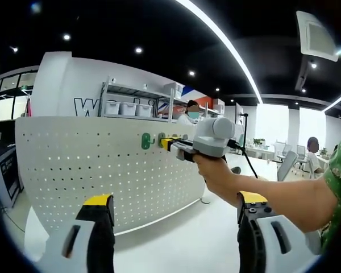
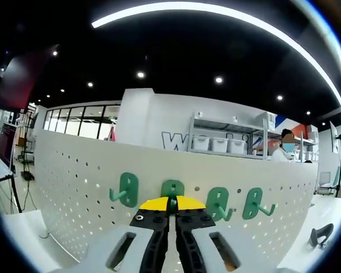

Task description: Insert the hook assembly into the mounting plate slot until the hook locks in place.

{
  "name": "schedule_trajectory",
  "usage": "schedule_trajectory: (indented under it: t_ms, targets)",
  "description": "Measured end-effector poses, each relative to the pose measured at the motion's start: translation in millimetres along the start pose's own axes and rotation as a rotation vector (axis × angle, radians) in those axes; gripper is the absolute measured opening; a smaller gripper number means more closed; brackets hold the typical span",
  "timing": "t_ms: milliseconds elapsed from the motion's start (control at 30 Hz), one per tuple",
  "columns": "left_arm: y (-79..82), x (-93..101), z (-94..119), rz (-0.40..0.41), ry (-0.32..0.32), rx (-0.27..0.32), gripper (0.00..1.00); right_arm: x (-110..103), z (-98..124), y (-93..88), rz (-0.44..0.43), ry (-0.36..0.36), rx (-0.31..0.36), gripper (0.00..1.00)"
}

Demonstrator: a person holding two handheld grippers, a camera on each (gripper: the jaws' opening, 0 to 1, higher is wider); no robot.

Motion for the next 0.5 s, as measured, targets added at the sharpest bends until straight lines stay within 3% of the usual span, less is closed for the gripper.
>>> schedule_trajectory:
  t_ms: [500]
  targets:
    - [-0.7, 2.1, -0.6, -0.005, -0.006, -0.007, 0.91, -0.5, 2.6, 1.4, 0.012, 0.026, -0.009, 0.07]
Point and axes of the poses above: the point that each gripper's makers call its tool centre point, and the gripper's own axes: z roughly backward along the fingers, x roughly to its right, y roughly out of its top, the point moved 10 cm from there along z, roughly backward along the fingers, and after that the axes turned 8 degrees about z, right-handed, at the moved point
